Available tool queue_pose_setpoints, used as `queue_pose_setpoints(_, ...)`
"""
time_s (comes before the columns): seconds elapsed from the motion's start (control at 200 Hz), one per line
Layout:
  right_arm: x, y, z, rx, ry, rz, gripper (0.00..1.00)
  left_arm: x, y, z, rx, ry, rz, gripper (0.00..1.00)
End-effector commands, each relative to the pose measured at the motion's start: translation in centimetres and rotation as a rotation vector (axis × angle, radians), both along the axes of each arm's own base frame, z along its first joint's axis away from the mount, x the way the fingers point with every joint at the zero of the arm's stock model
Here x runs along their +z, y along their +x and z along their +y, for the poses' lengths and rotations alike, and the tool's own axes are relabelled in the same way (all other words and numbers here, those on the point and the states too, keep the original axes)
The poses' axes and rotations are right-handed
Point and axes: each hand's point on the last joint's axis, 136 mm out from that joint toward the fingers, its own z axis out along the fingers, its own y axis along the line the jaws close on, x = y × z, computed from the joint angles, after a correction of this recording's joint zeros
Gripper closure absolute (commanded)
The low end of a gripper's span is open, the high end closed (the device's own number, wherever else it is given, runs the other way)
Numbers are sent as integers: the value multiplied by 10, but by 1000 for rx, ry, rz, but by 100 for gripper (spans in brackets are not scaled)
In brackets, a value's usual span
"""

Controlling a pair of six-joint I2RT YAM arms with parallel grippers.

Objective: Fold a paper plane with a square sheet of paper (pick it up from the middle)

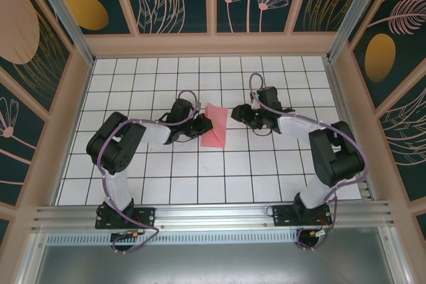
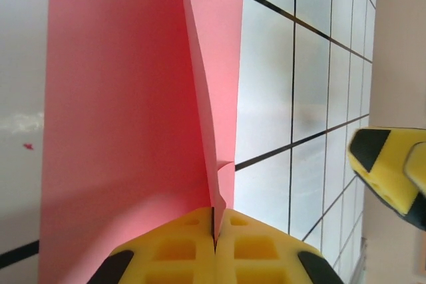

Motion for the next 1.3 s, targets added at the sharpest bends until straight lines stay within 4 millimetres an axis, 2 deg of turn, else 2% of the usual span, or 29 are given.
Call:
queue_pose_setpoints(0.0, 2, -2, -16, -56, -26, -8, 45, 9, 10, 5, -15, 70, -72, 96)
queue_pose_setpoints(0.125, 7, -4, -30, -97, -46, -30, 41, 21, 14, 15, -30, 175, -125, 97)
queue_pose_setpoints(0.17, 10, -4, -36, -113, -57, -40, 39, 21, 10, 23, -42, 231, -129, 97)
queue_pose_setpoints(0.18, 11, -4, -37, -117, -58, -43, 39, 30, 15, 22, -37, 236, -150, 97)
queue_pose_setpoints(0.205, 13, -4, -40, -125, -63, -53, 38, 36, 18, 25, -37, 265, -170, 97)
queue_pose_setpoints(0.29, 19, -5, -51, -150, -74, -76, 34, 52, 19, 38, -43, 368, -213, 98)
queue_pose_setpoints(0.32, 21, -5, -54, -157, -78, -88, 33, 51, 19, 44, -42, 413, -213, 98)
queue_pose_setpoints(0.33, 22, -5, -55, -161, -79, -91, 32, 61, 20, 46, -34, 414, -234, 98)
queue_pose_setpoints(0.35, 23, -6, -57, -164, -82, -94, 31, 68, 21, 49, -31, 435, -250, 98)
queue_pose_setpoints(0.505, 30, -7, -72, -199, -110, -129, 27, 93, 31, 79, 39, 652, -299, 98)
queue_pose_setpoints(0.721, 33, -12, -88, -240, -124, -143, 23, 108, 47, 120, 152, 982, -322, 98)
queue_pose_setpoints(0.741, 34, -12, -90, -246, -125, -143, 21, 99, 49, 121, 148, 1025, -308, 98)
queue_pose_setpoints(0.846, 33, -15, -97, -274, -130, -144, 12, 90, 56, 128, 177, 1165, -295, 98)
queue_pose_setpoints(0.936, 34, -17, -103, -301, -126, -152, 2, 76, 61, 124, 178, 1265, -282, 98)
queue_pose_setpoints(1.006, 36, -19, -107, -313, -121, -161, 1, 63, 63, 120, 176, 1340, -273, 98)
queue_pose_setpoints(1.176, 38, -21, -121, -362, -127, -161, 1, 23, 59, 93, 126, 1417, -255, 98)
queue_pose_setpoints(1.291, 39, -24, -129, -392, -128, -156, 1, -3, 51, 67, 62, 1376, -238, 97)
